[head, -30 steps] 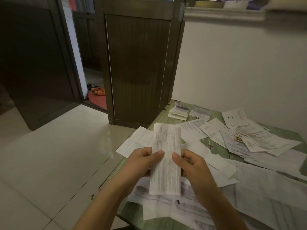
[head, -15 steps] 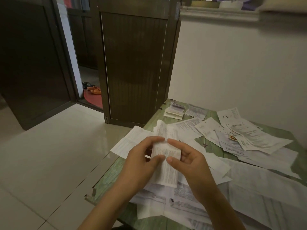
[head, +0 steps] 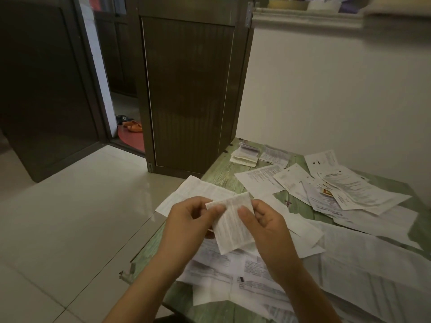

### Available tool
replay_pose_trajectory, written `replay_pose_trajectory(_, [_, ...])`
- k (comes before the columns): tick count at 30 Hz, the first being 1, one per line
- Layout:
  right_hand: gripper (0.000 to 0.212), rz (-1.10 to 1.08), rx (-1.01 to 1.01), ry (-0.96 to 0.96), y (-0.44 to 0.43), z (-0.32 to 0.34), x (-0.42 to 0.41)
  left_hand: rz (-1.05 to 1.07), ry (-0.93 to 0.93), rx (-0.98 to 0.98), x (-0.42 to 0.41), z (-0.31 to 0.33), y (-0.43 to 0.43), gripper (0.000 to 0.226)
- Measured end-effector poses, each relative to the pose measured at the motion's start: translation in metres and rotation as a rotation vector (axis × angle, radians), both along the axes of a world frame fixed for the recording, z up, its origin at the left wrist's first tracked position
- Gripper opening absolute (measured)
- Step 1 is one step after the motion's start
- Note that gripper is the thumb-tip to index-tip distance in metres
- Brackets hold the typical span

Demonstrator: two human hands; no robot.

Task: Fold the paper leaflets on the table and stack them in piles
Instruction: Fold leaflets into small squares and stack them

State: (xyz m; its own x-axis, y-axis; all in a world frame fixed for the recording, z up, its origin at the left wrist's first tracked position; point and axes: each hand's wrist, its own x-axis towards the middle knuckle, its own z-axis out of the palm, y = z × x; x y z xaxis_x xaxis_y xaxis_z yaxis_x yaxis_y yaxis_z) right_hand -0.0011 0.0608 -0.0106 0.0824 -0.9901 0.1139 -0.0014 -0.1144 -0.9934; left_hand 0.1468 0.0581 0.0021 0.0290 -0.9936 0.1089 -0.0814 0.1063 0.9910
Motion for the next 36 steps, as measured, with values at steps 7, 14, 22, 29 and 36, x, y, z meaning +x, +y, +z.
replay_pose_trajectory(7, [0.022, -0.091, 0.092, -0.075, -0.001, -0.003, 0.003, 0.134, 0.112, 0.079, -0.004, -0.004, 0.0, 0.012])
replay_pose_trajectory(14, [0.005, -0.078, 0.027, 0.025, -0.002, -0.004, -0.001, -0.213, -0.065, 0.246, 0.0, -0.007, -0.001, 0.023])
replay_pose_trajectory(22, [0.018, -0.093, 0.013, 0.121, 0.002, -0.007, 0.012, 0.199, -0.165, -0.155, -0.031, -0.029, 0.004, 0.038])
replay_pose_trajectory(29, [0.044, -0.219, 0.095, 0.03, 0.004, -0.006, 0.02, 0.325, -0.39, -0.341, -0.045, -0.041, 0.012, 0.054])
replay_pose_trajectory(36, [0.023, -0.458, -0.12, 0.185, 0.008, -0.008, 0.026, 0.288, -0.259, -0.274, -0.051, -0.038, 0.018, 0.022])
